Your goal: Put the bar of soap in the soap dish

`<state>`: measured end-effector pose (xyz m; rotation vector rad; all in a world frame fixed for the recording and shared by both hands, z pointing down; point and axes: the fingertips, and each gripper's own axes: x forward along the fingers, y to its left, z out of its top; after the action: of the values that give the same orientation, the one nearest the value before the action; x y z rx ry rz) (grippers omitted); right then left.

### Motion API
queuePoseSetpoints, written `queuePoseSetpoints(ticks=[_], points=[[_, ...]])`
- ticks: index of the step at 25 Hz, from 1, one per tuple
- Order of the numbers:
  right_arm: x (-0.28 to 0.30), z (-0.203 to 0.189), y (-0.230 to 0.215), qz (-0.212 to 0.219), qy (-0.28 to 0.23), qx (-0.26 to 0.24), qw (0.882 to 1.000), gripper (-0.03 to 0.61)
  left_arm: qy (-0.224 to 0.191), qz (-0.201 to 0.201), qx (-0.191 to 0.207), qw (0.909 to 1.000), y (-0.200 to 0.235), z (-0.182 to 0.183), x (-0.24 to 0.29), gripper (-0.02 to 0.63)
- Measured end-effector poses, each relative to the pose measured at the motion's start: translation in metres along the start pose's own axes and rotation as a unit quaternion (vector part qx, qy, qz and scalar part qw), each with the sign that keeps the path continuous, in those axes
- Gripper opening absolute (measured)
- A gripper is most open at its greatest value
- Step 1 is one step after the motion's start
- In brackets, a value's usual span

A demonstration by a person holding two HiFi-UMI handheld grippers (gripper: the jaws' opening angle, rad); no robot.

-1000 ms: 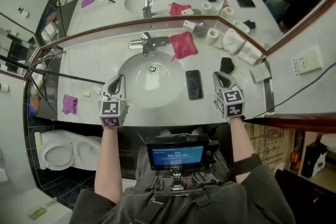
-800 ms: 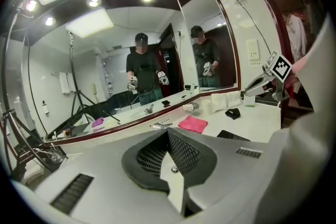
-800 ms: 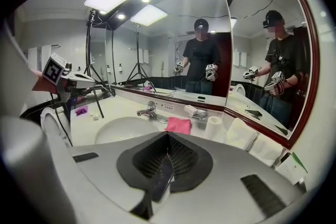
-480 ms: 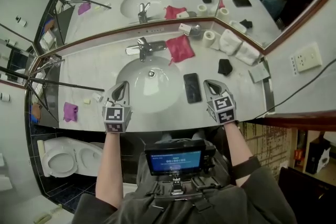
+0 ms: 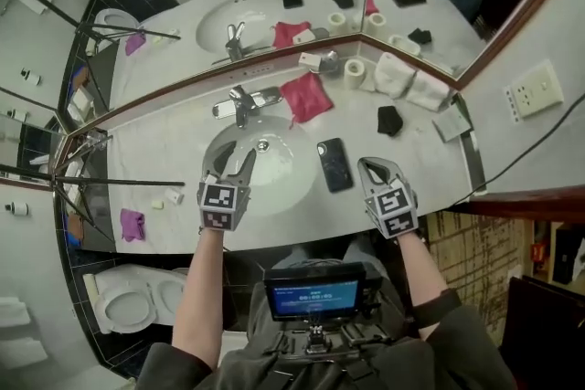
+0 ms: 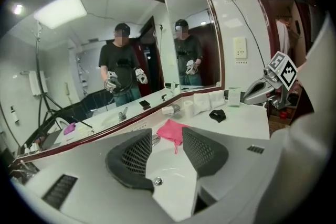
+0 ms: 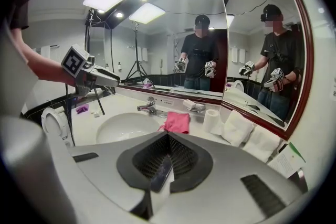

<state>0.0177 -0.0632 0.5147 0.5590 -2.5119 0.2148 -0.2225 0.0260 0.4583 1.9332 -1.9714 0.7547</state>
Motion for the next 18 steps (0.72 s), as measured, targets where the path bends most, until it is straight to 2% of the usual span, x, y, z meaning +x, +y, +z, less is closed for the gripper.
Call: queuePoseSetpoints(ticks=[3,9,12,18], points=[[-0.002,-0.007,-0.008,-0.011,0.002,0.011,1.000,0.021,0.004,-0.033,0.014,0.9994,-0.009,0.016,0.038,0.243],[-0.005,-0.036,-0.027,-0.044,0.014,0.038,0.998,0.021,0.022,-0.082,0.006,0.9964,-0.027,0.044,0.130,0.333],[-0.009,-0.051,-0.033,-0.059,0.018,0.057,0.996,0.021,0.032,-0.093,0.003,0.9951,-0.030,0.052,0.178,0.390],[-0.013,-0.074,-0.044,-0.078,0.015,0.087,0.993,0.021,0.063,-0.101,-0.003,0.9928,-0.039,0.053,0.266,0.433]])
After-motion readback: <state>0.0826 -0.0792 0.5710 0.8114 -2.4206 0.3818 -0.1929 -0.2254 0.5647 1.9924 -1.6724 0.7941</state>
